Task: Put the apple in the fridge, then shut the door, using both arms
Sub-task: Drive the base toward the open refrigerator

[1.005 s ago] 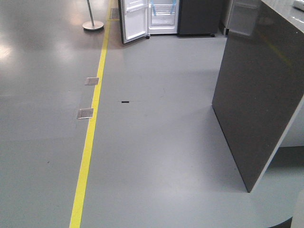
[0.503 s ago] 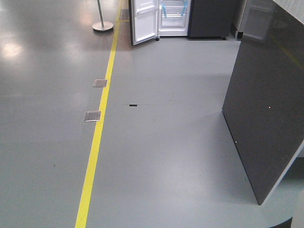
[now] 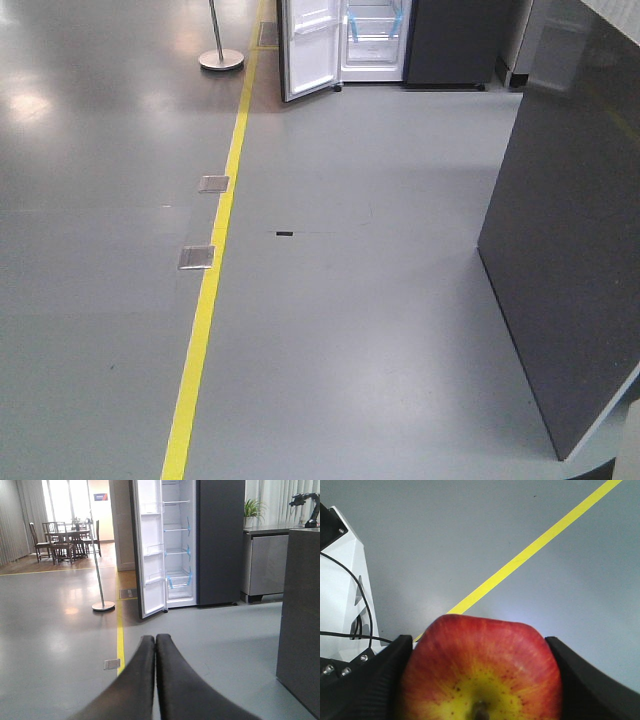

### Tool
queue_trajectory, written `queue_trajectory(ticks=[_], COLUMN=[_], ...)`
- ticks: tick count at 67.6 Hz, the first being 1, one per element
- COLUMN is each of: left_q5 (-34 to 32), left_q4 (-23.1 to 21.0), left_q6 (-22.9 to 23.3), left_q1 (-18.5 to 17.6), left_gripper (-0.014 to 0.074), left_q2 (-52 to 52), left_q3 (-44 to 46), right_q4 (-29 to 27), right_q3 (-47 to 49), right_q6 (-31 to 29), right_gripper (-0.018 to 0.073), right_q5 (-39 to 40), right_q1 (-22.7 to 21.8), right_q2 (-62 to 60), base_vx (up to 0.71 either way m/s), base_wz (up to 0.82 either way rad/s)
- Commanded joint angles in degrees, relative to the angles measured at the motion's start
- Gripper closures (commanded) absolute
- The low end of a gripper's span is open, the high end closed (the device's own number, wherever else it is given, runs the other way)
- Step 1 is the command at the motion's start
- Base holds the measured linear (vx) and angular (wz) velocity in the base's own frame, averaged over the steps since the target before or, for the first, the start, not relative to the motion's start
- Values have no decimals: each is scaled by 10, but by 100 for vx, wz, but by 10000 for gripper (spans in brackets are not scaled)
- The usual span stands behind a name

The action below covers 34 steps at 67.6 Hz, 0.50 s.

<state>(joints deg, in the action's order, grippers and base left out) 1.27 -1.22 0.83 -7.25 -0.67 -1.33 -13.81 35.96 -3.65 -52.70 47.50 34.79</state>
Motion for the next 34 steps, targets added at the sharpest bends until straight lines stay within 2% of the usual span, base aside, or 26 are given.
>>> queue_trajectory(ticks=[1,34], left_q5=[-42,-42], left_q4=[0,0], left_q6=[3,3], left_q1=[-2,-2], left_gripper=[603,603], left_q2=[-8,-8], left_q3=[-7,-7], right_q4=[-7,-7], right_q3=[15,15], right_q6=[-4,-4], right_gripper=[347,347], right_q5=[32,32], right_q1=[0,0], right_q2=[-1,-1], base_vx=[17,20], base_wz=[-1,-3])
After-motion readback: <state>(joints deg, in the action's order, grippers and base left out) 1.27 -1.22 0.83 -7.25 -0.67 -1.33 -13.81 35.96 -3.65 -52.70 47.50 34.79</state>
